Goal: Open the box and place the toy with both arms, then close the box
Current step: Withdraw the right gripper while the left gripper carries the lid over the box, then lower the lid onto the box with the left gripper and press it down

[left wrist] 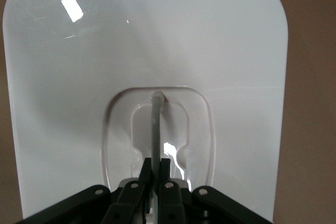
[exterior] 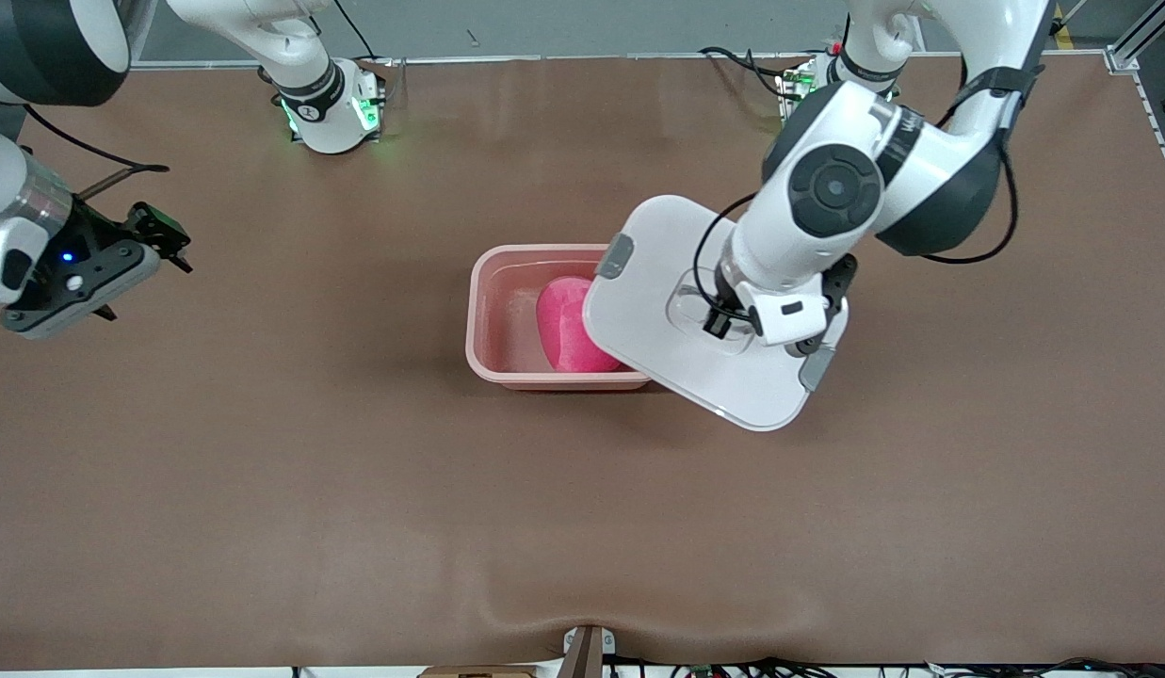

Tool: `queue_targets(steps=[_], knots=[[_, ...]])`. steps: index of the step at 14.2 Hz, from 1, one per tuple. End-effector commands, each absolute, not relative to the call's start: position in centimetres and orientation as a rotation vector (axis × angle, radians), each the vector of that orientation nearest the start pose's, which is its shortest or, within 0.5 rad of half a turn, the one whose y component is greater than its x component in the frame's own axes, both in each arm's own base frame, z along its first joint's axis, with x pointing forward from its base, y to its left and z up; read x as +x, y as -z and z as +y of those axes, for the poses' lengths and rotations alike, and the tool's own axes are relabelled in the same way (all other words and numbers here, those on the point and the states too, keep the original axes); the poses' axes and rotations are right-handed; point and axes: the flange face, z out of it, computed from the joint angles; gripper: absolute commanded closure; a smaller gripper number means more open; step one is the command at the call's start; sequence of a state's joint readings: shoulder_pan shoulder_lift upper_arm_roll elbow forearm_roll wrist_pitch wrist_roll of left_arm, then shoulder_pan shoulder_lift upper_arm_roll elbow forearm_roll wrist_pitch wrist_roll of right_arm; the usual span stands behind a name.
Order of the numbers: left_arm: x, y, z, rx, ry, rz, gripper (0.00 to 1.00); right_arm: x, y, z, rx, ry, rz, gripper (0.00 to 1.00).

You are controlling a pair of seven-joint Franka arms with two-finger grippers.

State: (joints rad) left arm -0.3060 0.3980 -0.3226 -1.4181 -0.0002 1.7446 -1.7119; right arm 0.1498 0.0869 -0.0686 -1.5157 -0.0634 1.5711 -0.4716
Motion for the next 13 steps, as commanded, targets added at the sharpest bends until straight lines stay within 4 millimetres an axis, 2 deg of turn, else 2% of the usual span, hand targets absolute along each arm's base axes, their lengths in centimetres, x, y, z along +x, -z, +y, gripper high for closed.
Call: queue_targets(steps=[1,3,4,6,13], knots=[[56.0,-47.6,-38.6,-2.615,-0.207,-1.834,1.0,57.9,-61.5,2.6,-3.173,-0.04,-0.479,0.0],[55.6,-47.6,-40.4,-2.581,-0.192,-1.959,1.0,57.1,-62.1,1.6,-3.193,-0.071,-0.109,0.0],[55.6,-47.5,-41.0,-2.563,-0.183,-2.014,1.0,56.8,-62.1,0.4,-3.149,-0.079,0.006,0.0],[54.8,-47.0,-43.1,-2.538,-0.17,-2.077,1.0,56.5,-62.3,-1.1,-3.108,-0.075,0.045,0.0],[53.3,-45.2,-47.2,-2.472,-0.099,-2.219,1.0,56.3,-62.5,-2.8,-3.106,-0.065,0.09,0.0]])
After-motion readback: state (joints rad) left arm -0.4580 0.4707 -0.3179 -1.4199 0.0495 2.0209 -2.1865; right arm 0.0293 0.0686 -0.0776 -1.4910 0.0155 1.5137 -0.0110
